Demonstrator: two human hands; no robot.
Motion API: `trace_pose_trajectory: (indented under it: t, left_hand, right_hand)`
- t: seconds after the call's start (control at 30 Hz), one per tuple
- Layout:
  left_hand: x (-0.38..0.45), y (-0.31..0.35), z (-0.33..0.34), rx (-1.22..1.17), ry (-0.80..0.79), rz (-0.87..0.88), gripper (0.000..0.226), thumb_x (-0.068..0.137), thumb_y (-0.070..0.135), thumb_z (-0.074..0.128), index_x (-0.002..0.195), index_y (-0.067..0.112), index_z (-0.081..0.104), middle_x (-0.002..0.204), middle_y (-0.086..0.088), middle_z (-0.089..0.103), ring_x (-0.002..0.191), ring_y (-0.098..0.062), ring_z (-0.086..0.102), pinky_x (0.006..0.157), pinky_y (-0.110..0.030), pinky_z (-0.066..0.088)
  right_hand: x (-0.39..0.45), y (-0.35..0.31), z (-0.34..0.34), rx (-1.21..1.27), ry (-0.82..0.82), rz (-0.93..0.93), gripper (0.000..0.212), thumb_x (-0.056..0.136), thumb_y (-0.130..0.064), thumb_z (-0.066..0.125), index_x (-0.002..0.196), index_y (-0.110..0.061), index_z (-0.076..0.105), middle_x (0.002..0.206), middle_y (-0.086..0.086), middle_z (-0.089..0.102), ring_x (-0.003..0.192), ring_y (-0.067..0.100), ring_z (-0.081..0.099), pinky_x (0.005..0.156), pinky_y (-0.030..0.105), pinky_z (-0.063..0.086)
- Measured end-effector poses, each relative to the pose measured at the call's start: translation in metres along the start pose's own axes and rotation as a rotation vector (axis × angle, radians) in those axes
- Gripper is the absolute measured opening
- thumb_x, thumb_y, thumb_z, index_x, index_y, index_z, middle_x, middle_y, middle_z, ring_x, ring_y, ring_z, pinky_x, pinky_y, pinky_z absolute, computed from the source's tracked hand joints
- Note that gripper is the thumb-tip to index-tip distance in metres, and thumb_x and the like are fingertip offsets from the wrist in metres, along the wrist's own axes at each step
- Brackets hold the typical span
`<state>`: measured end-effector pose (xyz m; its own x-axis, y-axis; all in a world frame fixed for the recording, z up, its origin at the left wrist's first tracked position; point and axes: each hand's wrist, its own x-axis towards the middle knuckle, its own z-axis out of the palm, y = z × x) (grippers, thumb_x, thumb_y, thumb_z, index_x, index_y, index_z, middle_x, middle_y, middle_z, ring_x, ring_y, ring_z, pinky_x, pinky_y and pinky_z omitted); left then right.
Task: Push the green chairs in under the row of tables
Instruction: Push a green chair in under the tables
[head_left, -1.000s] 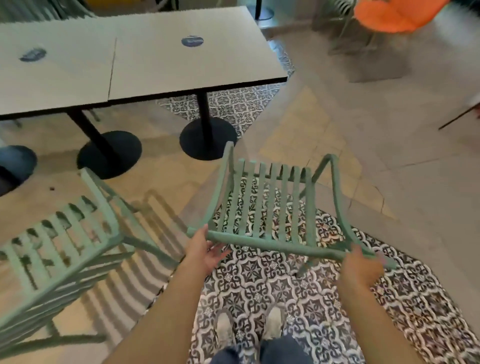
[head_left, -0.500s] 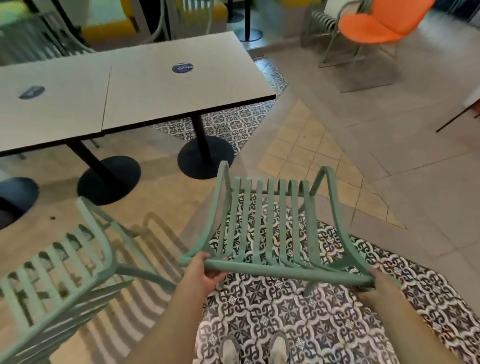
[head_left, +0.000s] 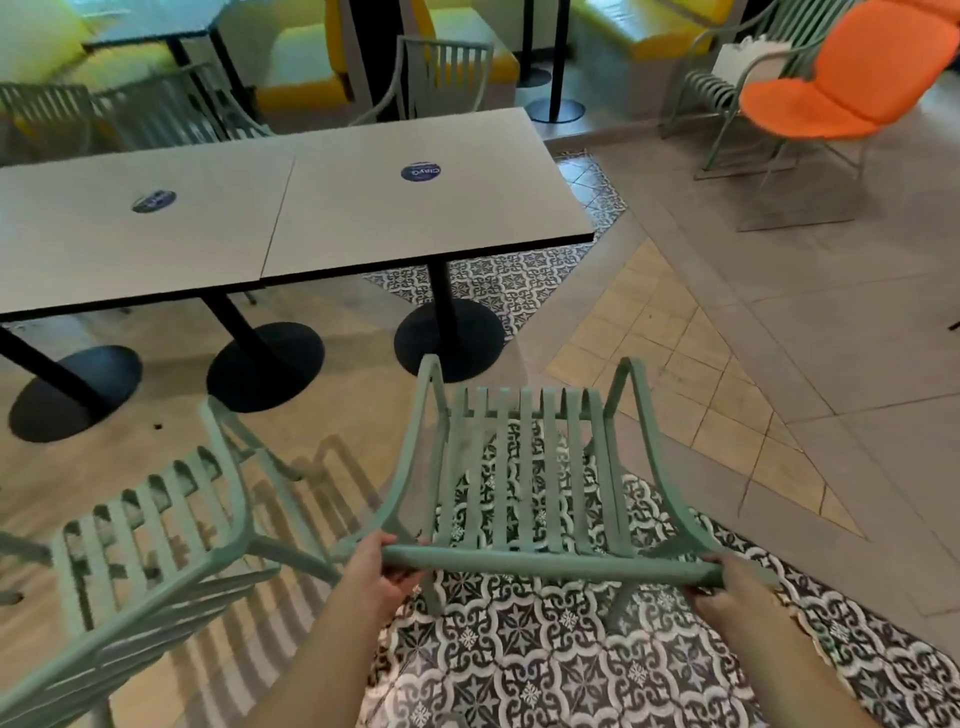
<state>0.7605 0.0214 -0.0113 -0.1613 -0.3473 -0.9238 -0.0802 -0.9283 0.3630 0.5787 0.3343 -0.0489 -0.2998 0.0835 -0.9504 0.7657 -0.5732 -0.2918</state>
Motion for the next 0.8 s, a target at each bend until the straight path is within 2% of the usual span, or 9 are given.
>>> trace_pose_trajectory:
  t: [0.07, 0.17, 0.27, 0.37, 0.43, 0.5, 0.6, 0.7, 0.8]
  left_hand:
    - [0.004, 0.007, -0.008, -0.045, 0.027, 0.006, 0.032, 0.092, 0.006, 0.055, 0.122, 0.002, 0.047, 0.119, -0.027, 0.058, 0.097, -0.036, 0.064, 0.084, -0.053, 0.052]
    - [0.008, 0.020, -0.018, -0.108, 0.053, 0.013, 0.033, 0.093, 0.007, 0.053, 0.125, 0.002, 0.045, 0.123, -0.026, 0.056, 0.106, -0.036, 0.062, 0.086, -0.053, 0.051]
    - [0.013, 0.035, -0.026, -0.145, 0.048, 0.030, 0.019, 0.095, 0.007, 0.049, 0.113, 0.002, 0.046, 0.124, -0.026, 0.053, 0.114, -0.035, 0.059, 0.088, -0.053, 0.048]
    - [0.020, 0.053, -0.030, -0.147, 0.043, 0.021, 0.007, 0.097, 0.008, 0.044, 0.097, 0.000, 0.044, 0.121, -0.024, 0.053, 0.116, -0.033, 0.056, 0.101, -0.050, 0.043]
    - [0.024, 0.065, -0.030, -0.161, 0.026, 0.010, 0.010, 0.097, 0.007, 0.043, 0.088, 0.002, 0.041, 0.116, -0.026, 0.052, 0.112, -0.034, 0.056, 0.103, -0.049, 0.042]
    - [0.033, 0.070, -0.031, -0.169, 0.016, 0.004, 0.012, 0.096, 0.007, 0.043, 0.085, 0.003, 0.042, 0.113, -0.025, 0.053, 0.097, -0.034, 0.060, 0.093, -0.046, 0.048]
    - [0.046, 0.081, -0.036, -0.146, 0.000, -0.015, 0.014, 0.094, 0.009, 0.042, 0.081, 0.005, 0.042, 0.100, -0.023, 0.058, 0.075, -0.029, 0.057, 0.061, -0.039, 0.053]
    - [0.053, 0.084, -0.036, -0.144, -0.002, -0.020, 0.014, 0.094, 0.009, 0.042, 0.080, 0.004, 0.043, 0.086, -0.024, 0.061, 0.075, -0.029, 0.056, 0.063, -0.040, 0.052]
    - [0.051, 0.083, -0.035, -0.152, -0.018, -0.017, 0.015, 0.094, 0.009, 0.043, 0.081, 0.002, 0.044, 0.064, -0.023, 0.067, 0.075, -0.030, 0.057, 0.048, -0.037, 0.055]
  right_hand:
    - [0.000, 0.006, 0.015, -0.025, -0.032, 0.019, 0.015, 0.088, -0.004, 0.055, 0.100, -0.002, 0.045, 0.114, 0.017, 0.049, 0.080, 0.031, 0.053, 0.083, 0.040, 0.050]
    - [-0.001, 0.017, 0.039, -0.052, -0.058, 0.028, 0.020, 0.088, -0.003, 0.054, 0.104, -0.002, 0.042, 0.108, 0.018, 0.047, 0.079, 0.033, 0.052, 0.086, 0.042, 0.049]
    - [0.001, 0.029, 0.064, -0.109, -0.079, 0.036, 0.012, 0.087, -0.002, 0.055, 0.090, -0.002, 0.043, 0.102, 0.019, 0.048, 0.078, 0.033, 0.052, 0.088, 0.042, 0.050]
    - [0.003, 0.043, 0.088, -0.154, -0.078, 0.043, 0.013, 0.086, -0.002, 0.055, 0.090, -0.004, 0.043, 0.099, 0.019, 0.048, 0.076, 0.033, 0.054, 0.070, 0.040, 0.054]
    - [0.008, 0.049, 0.103, -0.170, -0.070, 0.043, 0.021, 0.084, -0.003, 0.056, 0.102, -0.005, 0.046, 0.103, 0.019, 0.051, 0.078, 0.032, 0.056, 0.057, 0.040, 0.054]
    - [0.011, 0.051, 0.113, -0.183, -0.072, 0.037, 0.037, 0.083, -0.003, 0.057, 0.117, -0.007, 0.044, 0.112, 0.018, 0.050, 0.082, 0.033, 0.057, 0.064, 0.038, 0.054]
    - [0.014, 0.055, 0.125, -0.181, -0.107, 0.044, 0.046, 0.081, -0.001, 0.057, 0.125, -0.007, 0.042, 0.120, 0.020, 0.049, 0.093, 0.035, 0.058, 0.071, 0.042, 0.054]
    - [0.015, 0.056, 0.130, -0.146, -0.103, 0.055, 0.045, 0.083, -0.002, 0.058, 0.125, -0.005, 0.043, 0.121, 0.020, 0.050, 0.099, 0.034, 0.058, 0.080, 0.040, 0.054]
    - [0.017, 0.055, 0.132, -0.171, -0.112, 0.040, 0.045, 0.084, -0.003, 0.058, 0.126, -0.005, 0.043, 0.123, 0.019, 0.050, 0.095, 0.034, 0.058, 0.079, 0.040, 0.054]
